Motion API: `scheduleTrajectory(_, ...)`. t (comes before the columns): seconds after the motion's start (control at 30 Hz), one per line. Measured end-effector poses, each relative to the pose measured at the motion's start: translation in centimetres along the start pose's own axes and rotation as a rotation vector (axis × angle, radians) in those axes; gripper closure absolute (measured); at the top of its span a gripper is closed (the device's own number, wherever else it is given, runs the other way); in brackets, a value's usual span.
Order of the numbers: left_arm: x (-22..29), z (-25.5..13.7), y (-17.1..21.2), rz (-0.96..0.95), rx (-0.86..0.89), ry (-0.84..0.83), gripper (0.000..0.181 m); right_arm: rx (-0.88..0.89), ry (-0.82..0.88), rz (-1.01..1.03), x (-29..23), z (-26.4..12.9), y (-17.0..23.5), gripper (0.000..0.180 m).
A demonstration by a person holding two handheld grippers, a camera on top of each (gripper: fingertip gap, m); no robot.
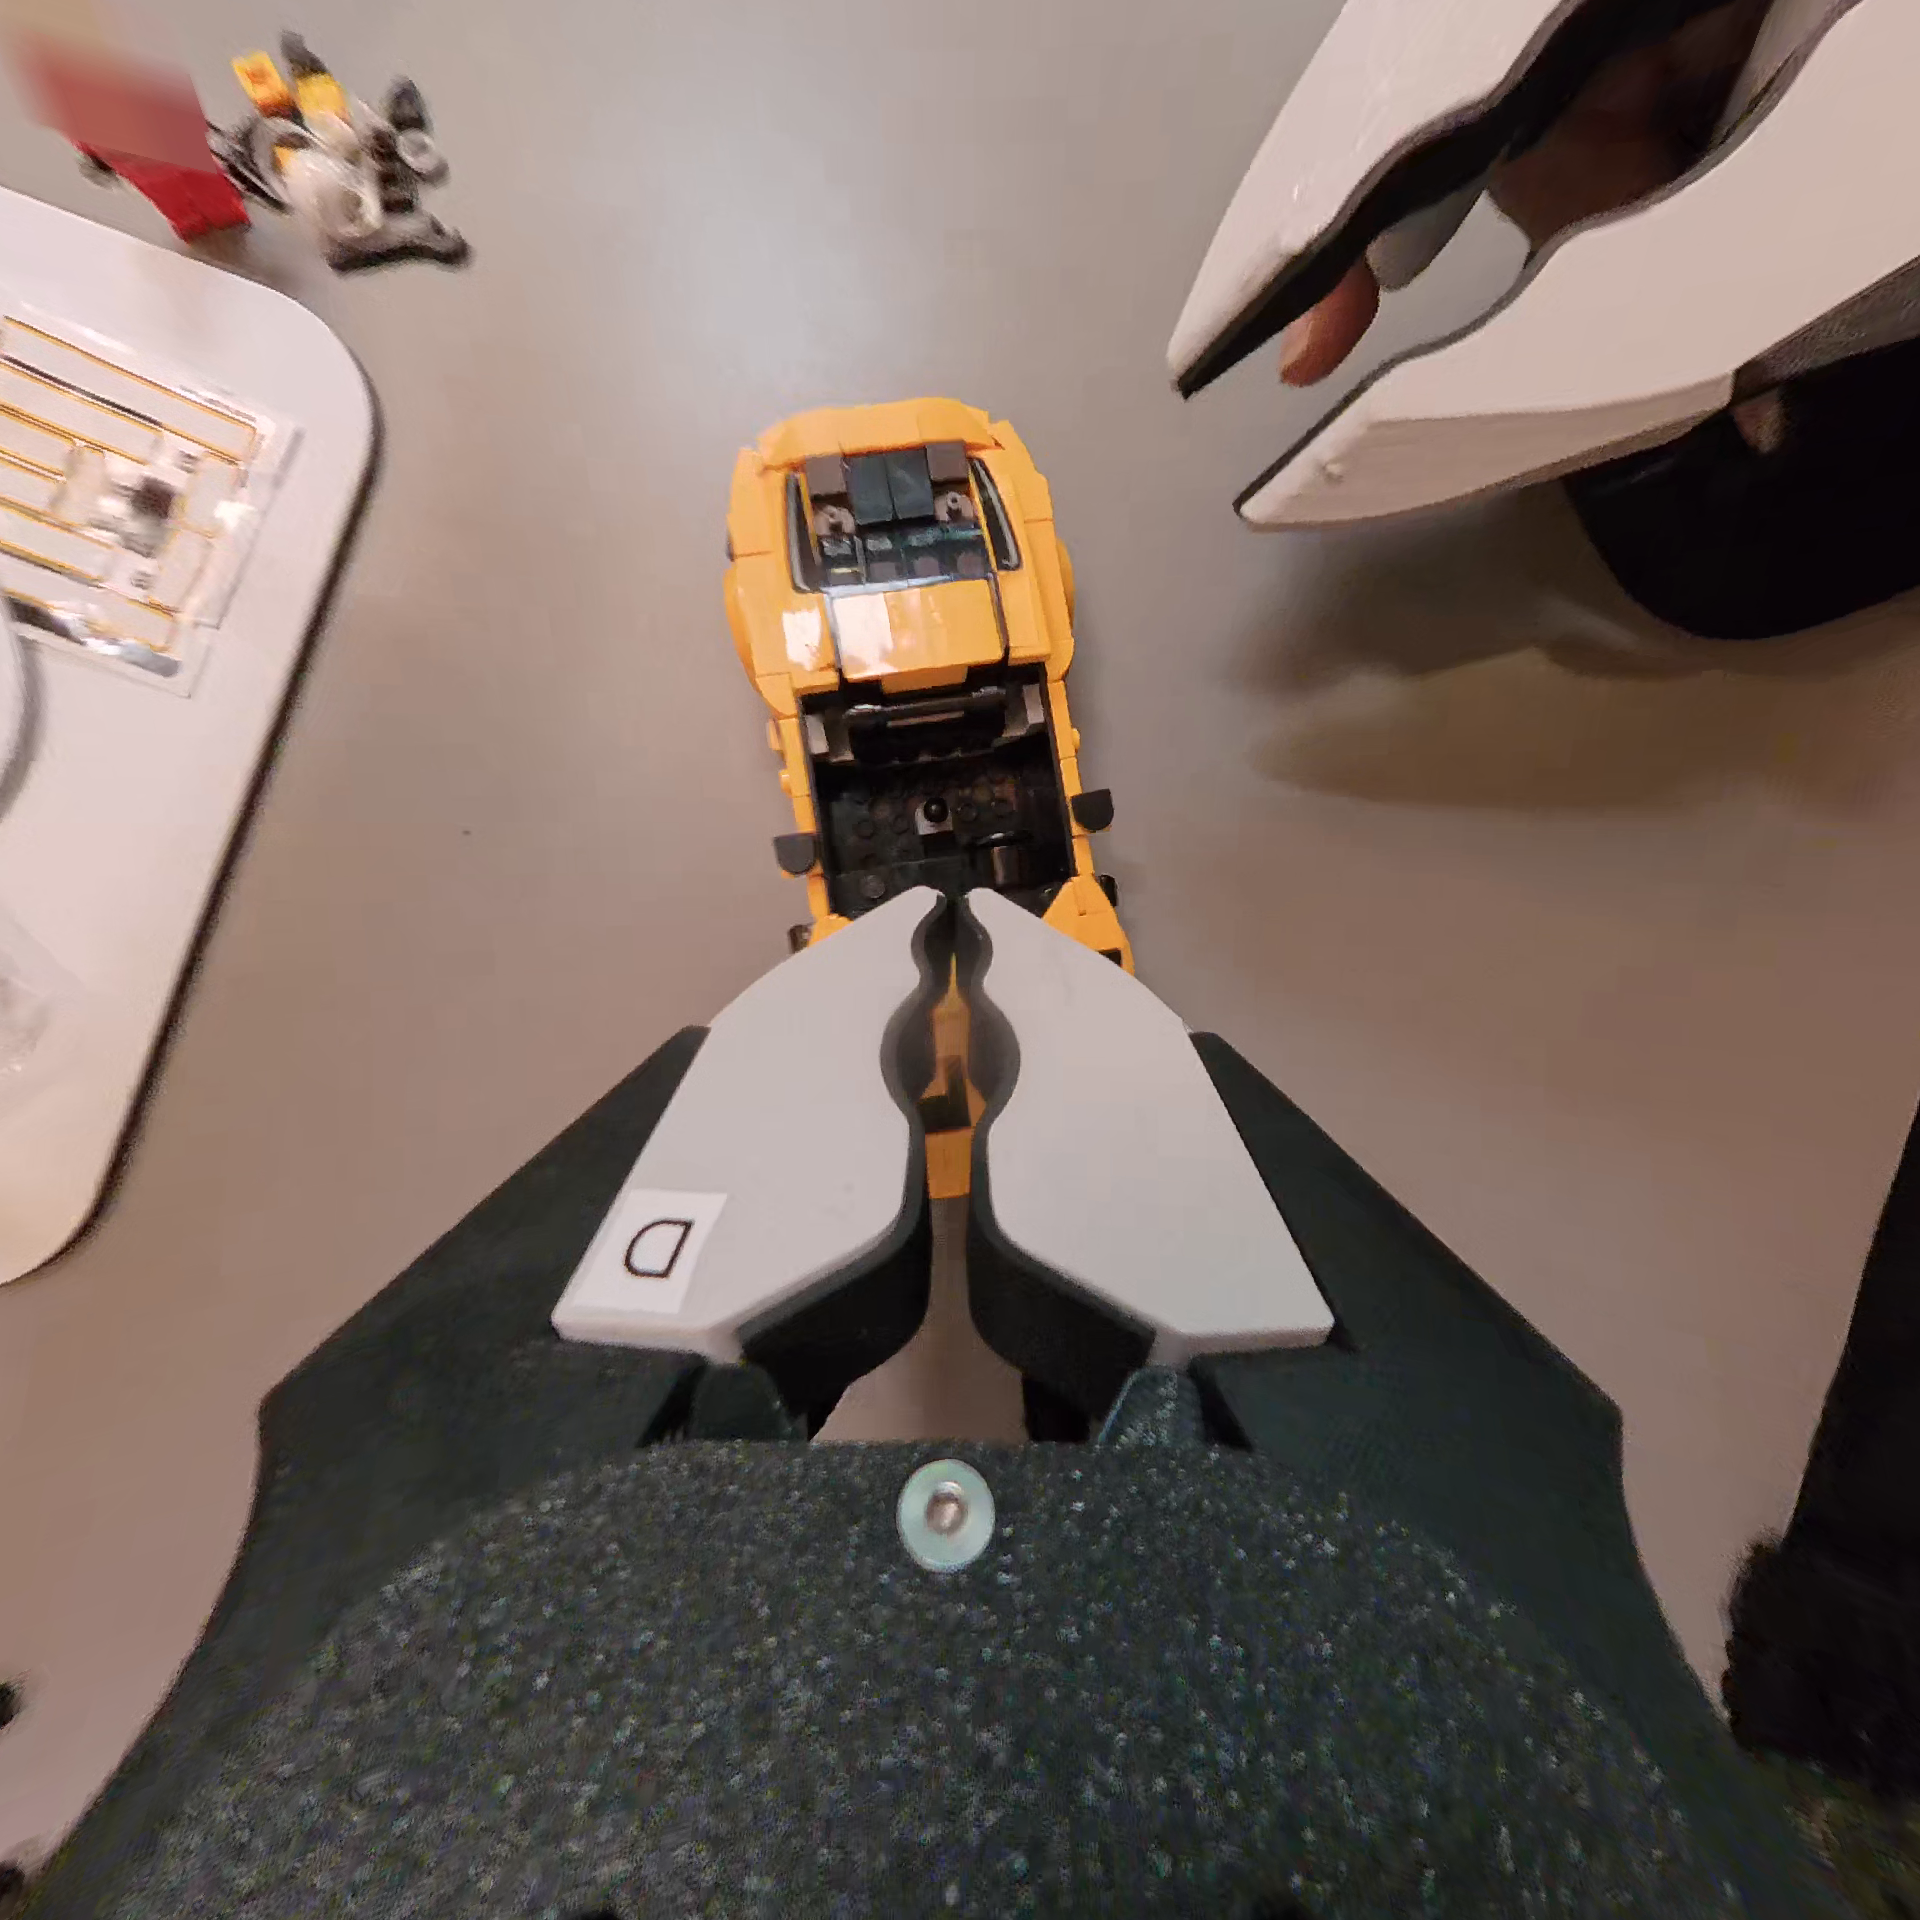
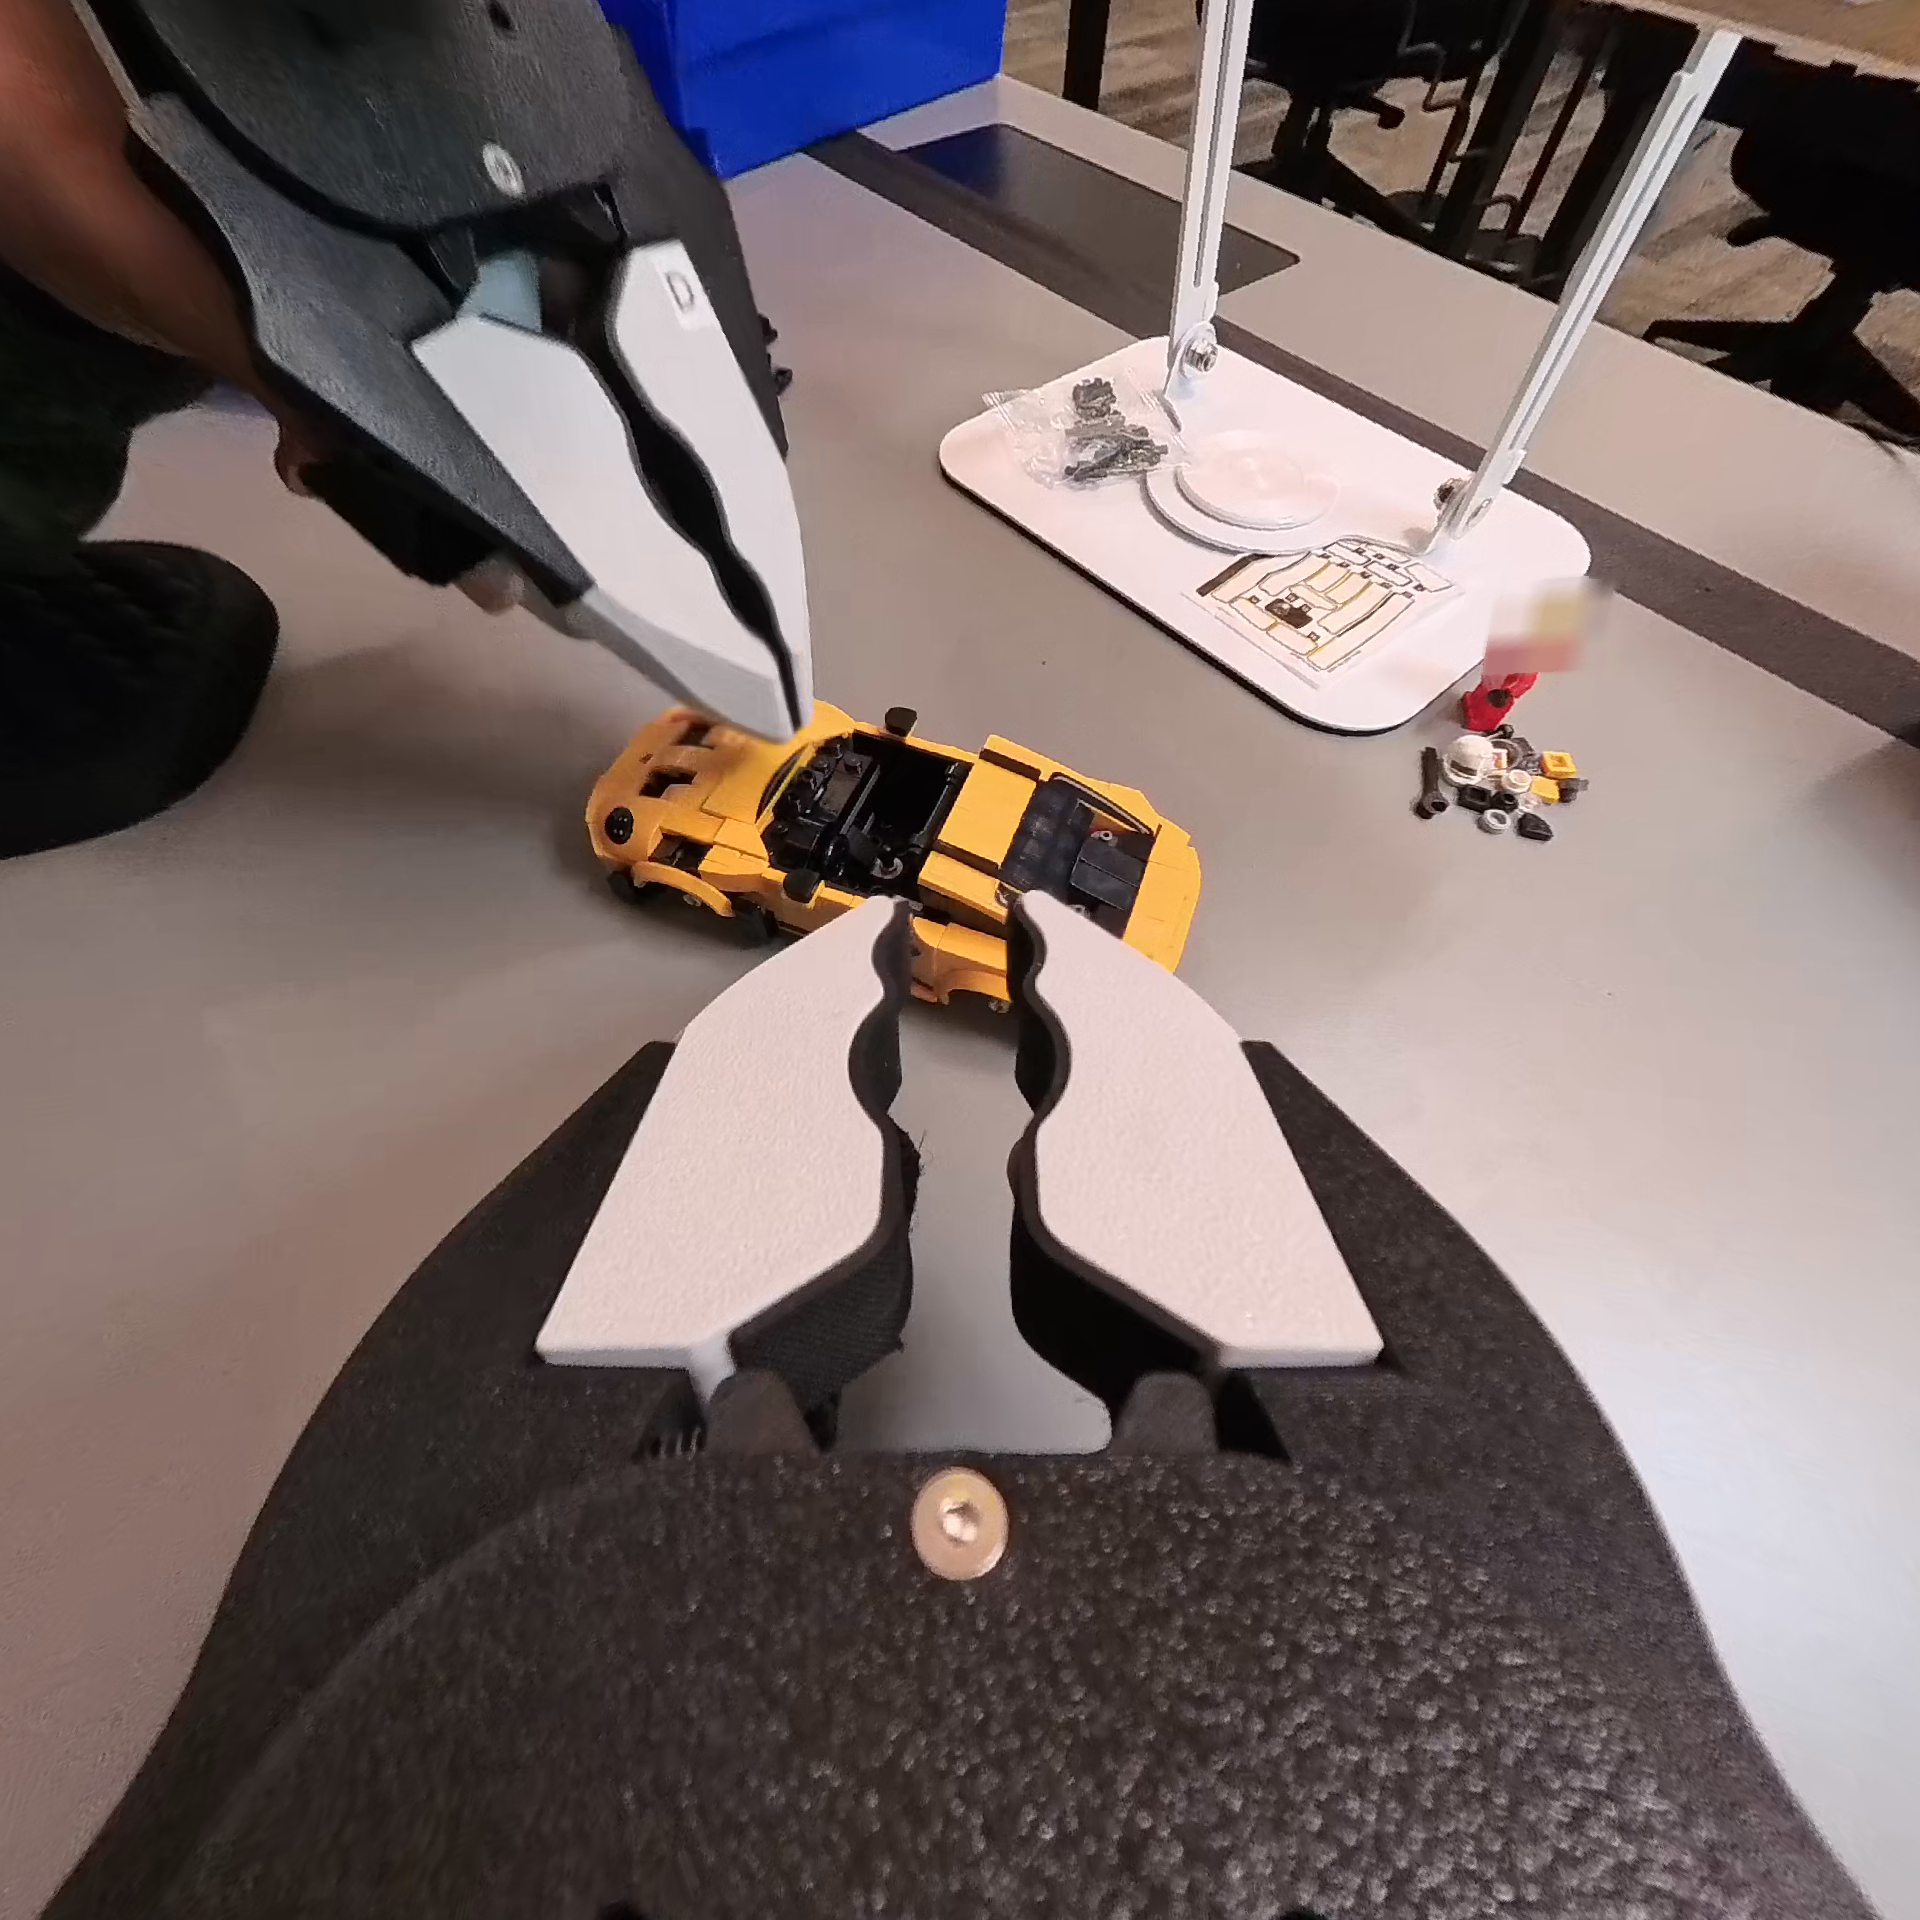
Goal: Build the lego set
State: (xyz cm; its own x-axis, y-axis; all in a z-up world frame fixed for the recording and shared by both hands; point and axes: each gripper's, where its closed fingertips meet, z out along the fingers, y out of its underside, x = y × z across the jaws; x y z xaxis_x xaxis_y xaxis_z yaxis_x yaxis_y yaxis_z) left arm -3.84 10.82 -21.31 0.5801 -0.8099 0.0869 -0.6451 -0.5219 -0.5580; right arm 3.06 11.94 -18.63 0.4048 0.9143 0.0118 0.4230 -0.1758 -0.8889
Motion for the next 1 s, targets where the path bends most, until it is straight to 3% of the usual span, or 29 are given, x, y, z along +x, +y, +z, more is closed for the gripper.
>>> scheduleTrajectory(0.17, -2.1, -1.6, 0.8, -0.033, 0.049, -0.056, 0.179, -0.013, -0.019, 0.001, -0.3, 0.2, 0.3, 0.162)
scheduleTrajectory(0.2, -2.3, -1.6, 1.5, -0.047, 0.042, -0.040, 0.156, -0.016, -0.025, 0.000, -0.5, 0.3, 0.4, 0.161)
scheduleTrajectory(0.23, -2.5, -1.5, 2.2, -0.064, 0.029, -0.019, 0.146, -0.018, -0.033, -0.002, -0.6, 0.4, 0.5, 0.161)
scheduleTrajectory(0.47, -0.4, -0.4, 4.5, -0.069, 0.077, 0.153, 0.120, -0.057, -0.132, 0.014, -3.0, 1.3, 0.6, 0.158)
scheduleTrajectory(0.67, 1.1, 0.2, 5.0, -0.021, 0.055, 0.155, 0.132, -0.140, -0.189, 0.062, -3.7, 2.1, 0.3, 0.153)
scheduleTrajectory(1.0, 7.3, 1.8, 5.1, 0.160, 0.053, 0.234, 0.143, -0.476, -0.327, -0.145, -4.8, 1.3, 3.3, 0.148)
